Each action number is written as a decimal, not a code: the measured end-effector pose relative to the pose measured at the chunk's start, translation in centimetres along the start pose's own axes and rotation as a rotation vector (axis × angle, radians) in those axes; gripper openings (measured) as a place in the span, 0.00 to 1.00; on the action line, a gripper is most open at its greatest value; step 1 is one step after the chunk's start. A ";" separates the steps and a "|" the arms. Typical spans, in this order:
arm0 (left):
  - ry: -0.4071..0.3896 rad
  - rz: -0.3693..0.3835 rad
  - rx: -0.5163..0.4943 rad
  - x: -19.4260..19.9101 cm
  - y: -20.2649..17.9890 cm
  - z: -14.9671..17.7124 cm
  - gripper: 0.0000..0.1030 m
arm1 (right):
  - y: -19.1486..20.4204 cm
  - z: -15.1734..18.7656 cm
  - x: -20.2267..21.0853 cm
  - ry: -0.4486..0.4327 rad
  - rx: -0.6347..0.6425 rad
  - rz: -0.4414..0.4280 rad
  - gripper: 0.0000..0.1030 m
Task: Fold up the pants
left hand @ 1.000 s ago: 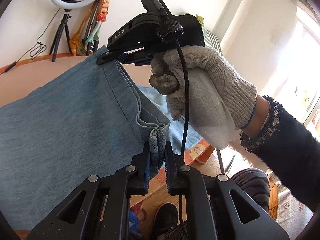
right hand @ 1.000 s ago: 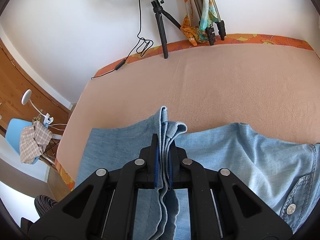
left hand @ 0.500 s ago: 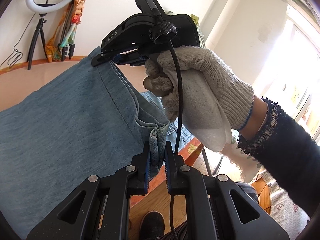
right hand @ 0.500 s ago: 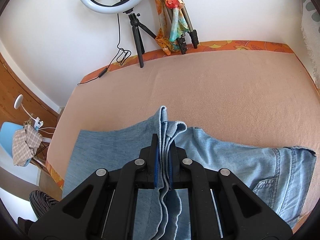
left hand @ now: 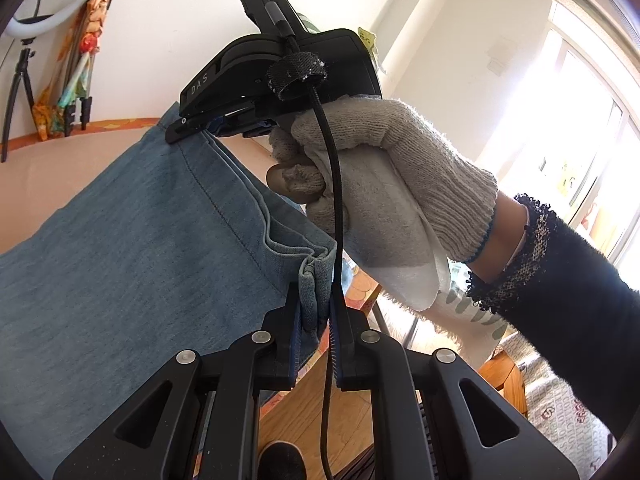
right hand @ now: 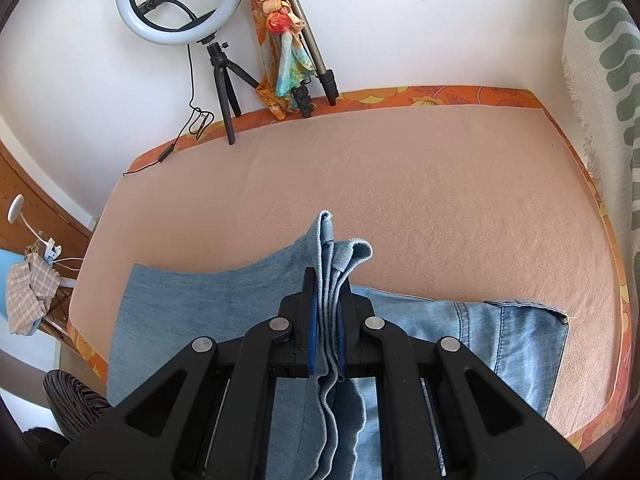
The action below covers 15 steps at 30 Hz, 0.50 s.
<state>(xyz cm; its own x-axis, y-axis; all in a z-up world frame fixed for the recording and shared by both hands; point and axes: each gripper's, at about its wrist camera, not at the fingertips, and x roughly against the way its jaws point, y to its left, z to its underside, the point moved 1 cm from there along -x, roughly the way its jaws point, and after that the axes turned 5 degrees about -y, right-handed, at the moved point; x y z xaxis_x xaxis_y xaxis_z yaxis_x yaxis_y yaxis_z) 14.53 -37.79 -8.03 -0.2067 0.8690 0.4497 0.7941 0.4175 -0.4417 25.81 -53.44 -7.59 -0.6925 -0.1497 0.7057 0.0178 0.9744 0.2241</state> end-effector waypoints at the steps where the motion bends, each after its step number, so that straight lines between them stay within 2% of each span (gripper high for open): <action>1: 0.005 0.006 -0.001 -0.4 -0.1 0.0 0.10 | -0.5 0.1 0.1 0.002 -0.002 0.002 0.08; 15: 0.050 0.072 -0.014 -5.7 -1.3 -0.7 0.10 | -7.0 0.3 1.2 0.005 -0.055 0.054 0.08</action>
<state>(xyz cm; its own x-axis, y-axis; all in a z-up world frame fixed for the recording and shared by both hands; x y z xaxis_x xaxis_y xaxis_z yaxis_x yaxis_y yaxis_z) 15.09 -43.41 -9.50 -0.1201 0.8820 0.4557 0.8136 0.3505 -0.4639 24.68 -60.38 -8.51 -0.6860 -0.0978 0.7210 0.0952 0.9703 0.2222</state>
